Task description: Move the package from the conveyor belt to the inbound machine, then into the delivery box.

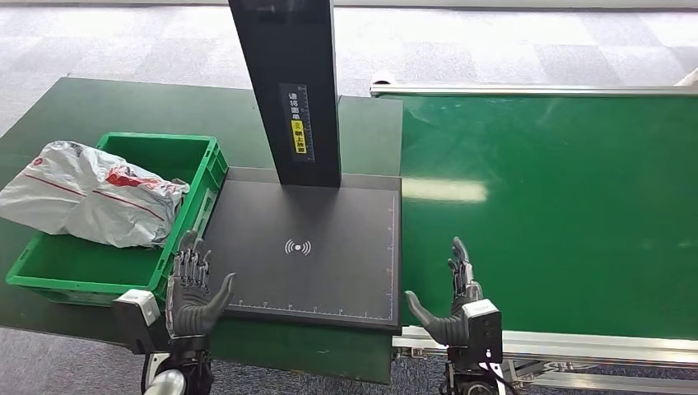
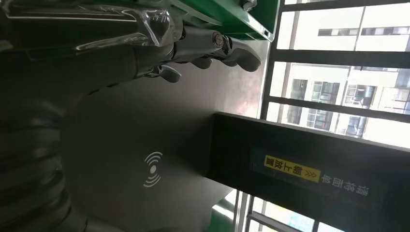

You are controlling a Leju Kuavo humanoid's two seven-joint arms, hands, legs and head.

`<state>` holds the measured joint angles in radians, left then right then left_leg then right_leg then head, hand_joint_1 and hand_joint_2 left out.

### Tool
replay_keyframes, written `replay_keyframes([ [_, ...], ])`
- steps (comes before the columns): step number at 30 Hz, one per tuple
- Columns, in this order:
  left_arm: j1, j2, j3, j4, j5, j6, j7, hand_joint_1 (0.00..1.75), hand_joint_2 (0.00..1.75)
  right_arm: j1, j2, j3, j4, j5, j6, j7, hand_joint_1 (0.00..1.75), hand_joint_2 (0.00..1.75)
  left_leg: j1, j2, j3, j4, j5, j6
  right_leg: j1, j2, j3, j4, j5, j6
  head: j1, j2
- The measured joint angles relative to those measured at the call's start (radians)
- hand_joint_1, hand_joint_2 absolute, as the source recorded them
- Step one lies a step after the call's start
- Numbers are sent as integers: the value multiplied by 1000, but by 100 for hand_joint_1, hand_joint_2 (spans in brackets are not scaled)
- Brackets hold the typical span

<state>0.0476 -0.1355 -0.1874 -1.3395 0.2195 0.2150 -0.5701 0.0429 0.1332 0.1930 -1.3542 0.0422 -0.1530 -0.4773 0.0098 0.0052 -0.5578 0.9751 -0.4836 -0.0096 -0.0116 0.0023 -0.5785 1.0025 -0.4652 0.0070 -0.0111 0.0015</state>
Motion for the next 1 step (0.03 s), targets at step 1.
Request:
replay_keyframes([
  [1,5,-1,-9,0,1,9,-5,0,175,0,1,3,5,-2,0,0,0,175,0,0,0,0,0,0,0,0,0,0,0,0,0,0],
])
